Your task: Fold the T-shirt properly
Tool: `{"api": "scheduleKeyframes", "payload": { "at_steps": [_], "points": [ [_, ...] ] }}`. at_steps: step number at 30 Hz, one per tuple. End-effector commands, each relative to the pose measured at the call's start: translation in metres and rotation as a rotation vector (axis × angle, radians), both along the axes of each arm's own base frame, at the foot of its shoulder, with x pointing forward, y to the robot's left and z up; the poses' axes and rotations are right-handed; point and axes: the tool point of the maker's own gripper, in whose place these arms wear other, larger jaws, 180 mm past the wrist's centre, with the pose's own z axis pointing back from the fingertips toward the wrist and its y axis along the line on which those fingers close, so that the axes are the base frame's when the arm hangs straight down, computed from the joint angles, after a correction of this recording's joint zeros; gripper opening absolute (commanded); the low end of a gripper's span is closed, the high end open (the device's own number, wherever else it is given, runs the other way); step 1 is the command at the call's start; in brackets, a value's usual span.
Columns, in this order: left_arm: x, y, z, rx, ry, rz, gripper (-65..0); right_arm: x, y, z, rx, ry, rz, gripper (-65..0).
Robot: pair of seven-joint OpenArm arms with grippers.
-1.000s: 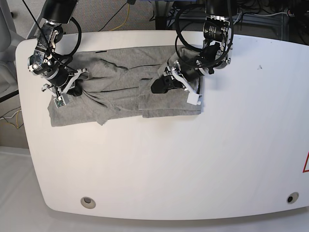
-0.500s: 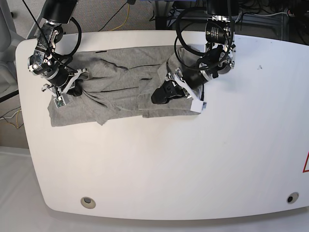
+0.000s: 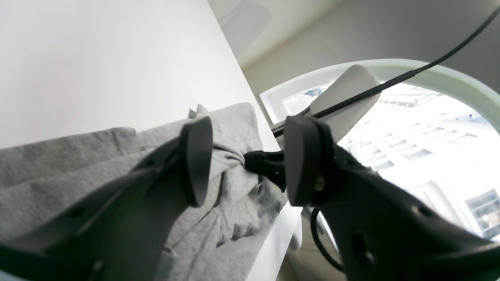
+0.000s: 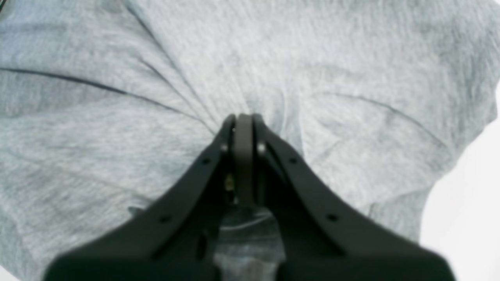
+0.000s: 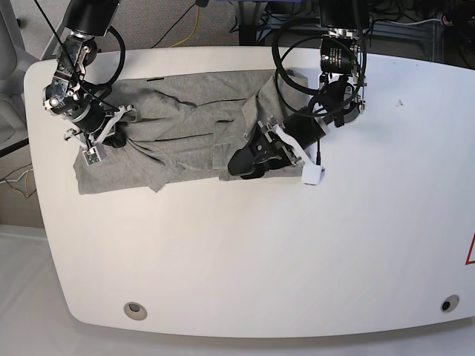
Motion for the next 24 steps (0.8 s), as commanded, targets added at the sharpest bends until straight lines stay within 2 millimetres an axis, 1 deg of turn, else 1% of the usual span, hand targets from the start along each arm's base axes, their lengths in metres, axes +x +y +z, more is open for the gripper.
{"api": "scheduleKeyframes", "payload": {
  "at_steps": [1, 5, 7, 9, 12, 14, 16, 19, 24],
  "points": [
    [0.005, 0.007, 0.016, -0.014, -0.059, 0.013, -34.0, -0.063, -0.029, -0.041, -0.172, 0.313, 0.002, -65.0],
    [0.007, 0.028, 0.009, 0.025, -0.049, 0.047, -30.6, -0.063, -0.030, -0.041, -0.173, 0.314, 0.002, -65.0],
    [0.004, 0.043, 0.000, 0.051, -0.028, 0.071, -29.3, -0.063, -0.030, -0.041, -0.173, 0.314, 0.002, -65.0],
    [0.001, 0.063, -0.010, 0.079, -0.007, 0.110, -28.5, -0.063, -0.030, -0.041, -0.173, 0.314, 0.002, -65.0],
    [-0.002, 0.087, -0.019, 0.111, 0.017, 0.156, -28.5, -0.063, -0.029, -0.041, -0.172, 0.313, 0.002, -65.0],
    [-0.006, 0.099, -0.024, 0.131, 0.030, 0.173, -28.5, -0.063, -0.029, -0.041, -0.172, 0.313, 0.002, -65.0],
    [-0.008, 0.105, -0.027, 0.147, 0.038, 0.180, -28.5, -0.063, -0.029, -0.041, -0.170, 0.312, 0.002, -65.0],
    [-0.013, 0.110, -0.032, 0.163, 0.051, 0.179, -28.7, -0.063, -0.029, -0.041, -0.169, 0.312, 0.001, -65.0],
    [-0.017, 0.111, -0.036, 0.168, 0.064, 0.178, -28.9, -0.063, -0.028, -0.041, -0.167, 0.312, 0.001, -65.0]
  ]
}}
